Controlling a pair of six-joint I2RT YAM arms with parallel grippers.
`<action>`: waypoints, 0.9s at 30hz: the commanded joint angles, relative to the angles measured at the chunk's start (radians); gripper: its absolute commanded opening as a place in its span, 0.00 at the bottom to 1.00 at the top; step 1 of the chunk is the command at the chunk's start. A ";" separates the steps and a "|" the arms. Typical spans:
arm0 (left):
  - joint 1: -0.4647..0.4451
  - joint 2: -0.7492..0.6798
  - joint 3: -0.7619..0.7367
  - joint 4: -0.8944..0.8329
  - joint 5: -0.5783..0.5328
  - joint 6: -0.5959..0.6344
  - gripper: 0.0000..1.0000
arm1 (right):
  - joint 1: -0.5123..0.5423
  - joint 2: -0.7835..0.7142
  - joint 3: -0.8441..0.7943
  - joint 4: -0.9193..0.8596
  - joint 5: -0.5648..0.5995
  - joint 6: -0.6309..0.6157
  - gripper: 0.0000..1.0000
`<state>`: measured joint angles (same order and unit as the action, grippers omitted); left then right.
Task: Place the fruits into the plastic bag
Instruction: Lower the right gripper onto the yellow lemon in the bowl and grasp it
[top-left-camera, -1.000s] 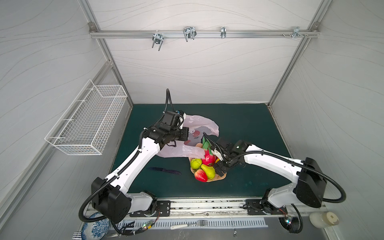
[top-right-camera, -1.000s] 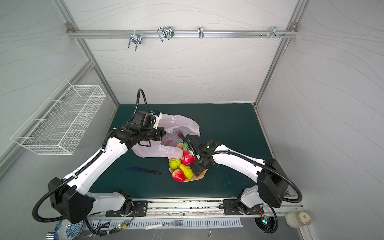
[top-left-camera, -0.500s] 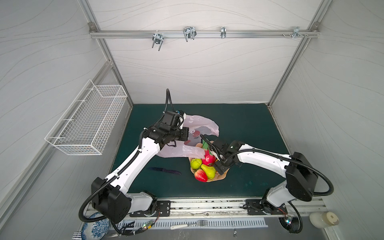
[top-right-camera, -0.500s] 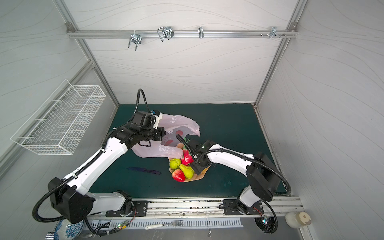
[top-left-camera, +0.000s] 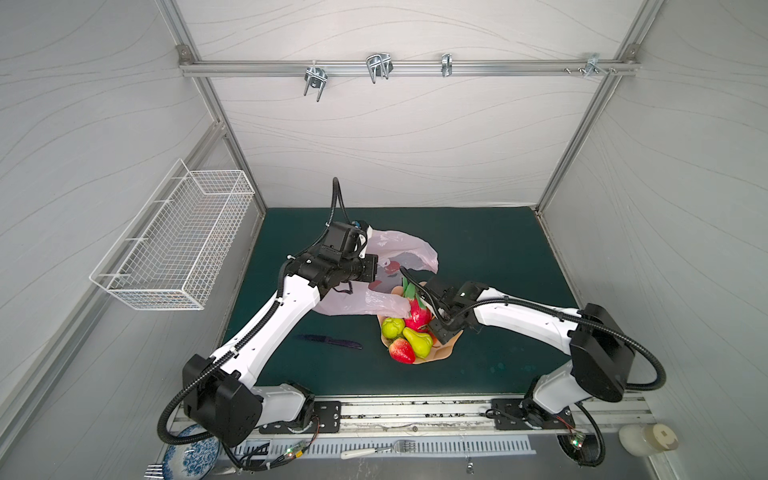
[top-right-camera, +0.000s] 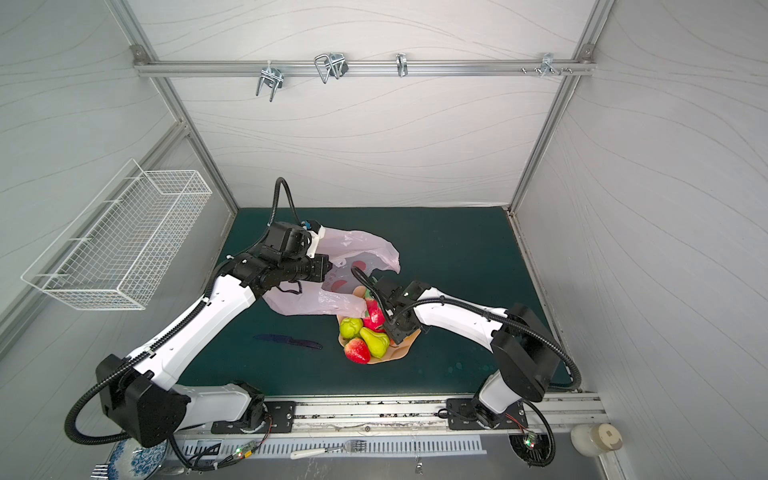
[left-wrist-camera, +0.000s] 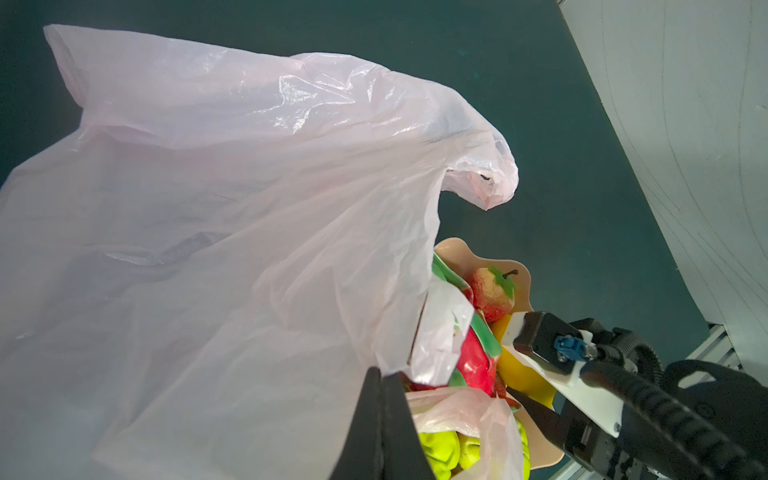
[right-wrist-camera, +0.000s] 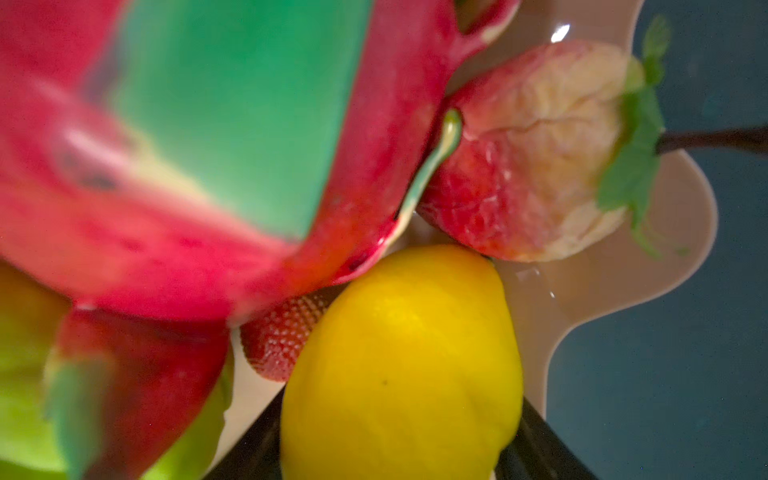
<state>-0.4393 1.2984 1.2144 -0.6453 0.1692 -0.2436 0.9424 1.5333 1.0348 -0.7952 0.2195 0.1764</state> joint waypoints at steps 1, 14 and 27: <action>0.004 -0.010 0.023 0.023 0.009 0.010 0.00 | 0.006 -0.072 0.014 -0.044 0.018 0.029 0.48; 0.004 0.006 0.034 0.030 0.019 0.018 0.00 | -0.048 -0.211 0.090 -0.116 0.034 0.077 0.41; 0.004 0.017 0.043 0.034 0.027 0.020 0.00 | -0.220 -0.276 0.066 -0.034 -0.169 0.131 0.38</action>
<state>-0.4393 1.3079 1.2148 -0.6449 0.1780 -0.2386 0.7521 1.2873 1.1091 -0.8585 0.1371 0.2783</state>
